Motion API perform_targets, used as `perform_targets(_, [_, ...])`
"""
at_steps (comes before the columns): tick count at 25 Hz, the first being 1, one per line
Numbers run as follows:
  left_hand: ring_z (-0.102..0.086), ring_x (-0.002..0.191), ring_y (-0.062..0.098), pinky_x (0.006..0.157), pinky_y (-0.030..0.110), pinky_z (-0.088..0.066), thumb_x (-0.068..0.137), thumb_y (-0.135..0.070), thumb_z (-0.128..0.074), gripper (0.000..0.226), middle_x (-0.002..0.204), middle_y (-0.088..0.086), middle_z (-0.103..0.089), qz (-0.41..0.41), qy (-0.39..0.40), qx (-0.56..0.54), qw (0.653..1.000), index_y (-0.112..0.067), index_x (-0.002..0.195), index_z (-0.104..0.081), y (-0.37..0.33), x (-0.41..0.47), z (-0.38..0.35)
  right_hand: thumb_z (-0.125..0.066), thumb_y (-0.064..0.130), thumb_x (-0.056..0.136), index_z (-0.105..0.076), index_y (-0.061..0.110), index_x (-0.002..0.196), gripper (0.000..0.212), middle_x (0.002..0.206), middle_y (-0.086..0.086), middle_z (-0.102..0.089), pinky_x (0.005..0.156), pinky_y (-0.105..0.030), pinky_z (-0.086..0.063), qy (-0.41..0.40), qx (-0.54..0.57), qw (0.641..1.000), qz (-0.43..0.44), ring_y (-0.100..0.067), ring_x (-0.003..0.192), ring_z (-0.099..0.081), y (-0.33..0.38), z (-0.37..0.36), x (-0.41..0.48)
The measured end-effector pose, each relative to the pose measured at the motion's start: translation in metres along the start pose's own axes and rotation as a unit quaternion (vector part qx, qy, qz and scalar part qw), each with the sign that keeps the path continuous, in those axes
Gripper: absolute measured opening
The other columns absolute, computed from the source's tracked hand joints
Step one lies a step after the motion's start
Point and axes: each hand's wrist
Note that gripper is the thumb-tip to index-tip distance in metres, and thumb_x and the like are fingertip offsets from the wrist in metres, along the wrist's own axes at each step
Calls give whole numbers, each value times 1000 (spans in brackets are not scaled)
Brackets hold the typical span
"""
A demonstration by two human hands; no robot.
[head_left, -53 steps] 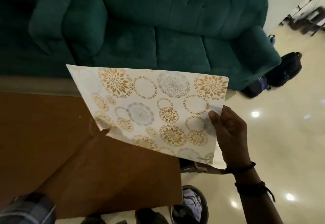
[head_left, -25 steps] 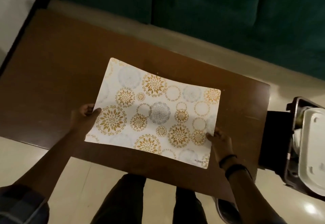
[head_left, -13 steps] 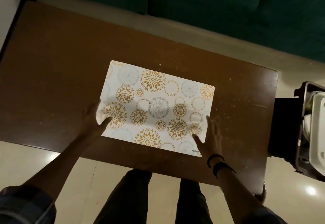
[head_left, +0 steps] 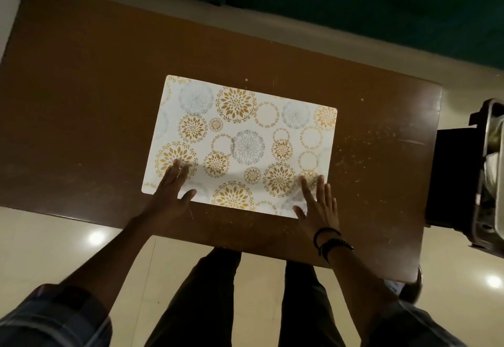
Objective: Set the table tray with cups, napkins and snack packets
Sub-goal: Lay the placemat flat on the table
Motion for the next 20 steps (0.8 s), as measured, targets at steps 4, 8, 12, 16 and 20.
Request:
perform_targets(4, [3, 147, 17, 119, 48, -15, 94, -28, -53, 71, 160, 1, 1, 13, 16, -14, 1000, -15, 150, -12, -3, 3, 2, -48, 39, 96, 8, 38, 149, 77, 159, -5, 20, 121, -50, -5, -4, -4, 1000, 9, -29, 148, 10, -4, 7, 8])
perform_targets(8, [2, 148, 19, 118, 46, -16, 94, -35, -52, 75, 161, -1, 3, 28, 14, -27, 999, -20, 151, -7, -34, -6, 5, -53, 46, 92, 3, 35, 150, 82, 161, -5, 15, 118, -51, -8, -40, 76, 996, 23, -28, 149, 5, 2, 20, -1])
perform_targets(12, [1, 148, 18, 117, 40, -11, 95, -40, -47, 72, 161, -2, 0, 17, 47, -38, 998, -23, 151, -5, -92, -20, -1, -56, 46, 90, 2, 35, 151, 85, 161, -7, 13, 118, -55, -13, -32, 128, 991, 1, -31, 149, 2, 2, 39, -22])
perform_targets(16, [-4, 148, 18, 117, 40, -14, 96, -42, -45, 69, 161, -3, -8, -15, 85, -41, 995, -25, 151, -8, -161, -31, -18, -57, 43, 90, 3, 33, 151, 86, 161, -7, 11, 117, -56, -15, -51, 170, 984, -26, -32, 149, 0, -16, 64, -51])
perform_targets(20, [-15, 147, 22, 116, 41, -22, 95, -44, -45, 67, 159, 1, -19, -56, 104, -31, 992, -24, 151, -14, -226, -30, -42, -59, 40, 89, 4, 35, 150, 89, 162, -5, 9, 119, -53, -16, -77, 205, 973, -79, -30, 149, -2, -58, 86, -66])
Point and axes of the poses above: each hand's wrist, its own x-axis towards the middle knuckle, its own z-axis out of the back of the hand, y = z × x
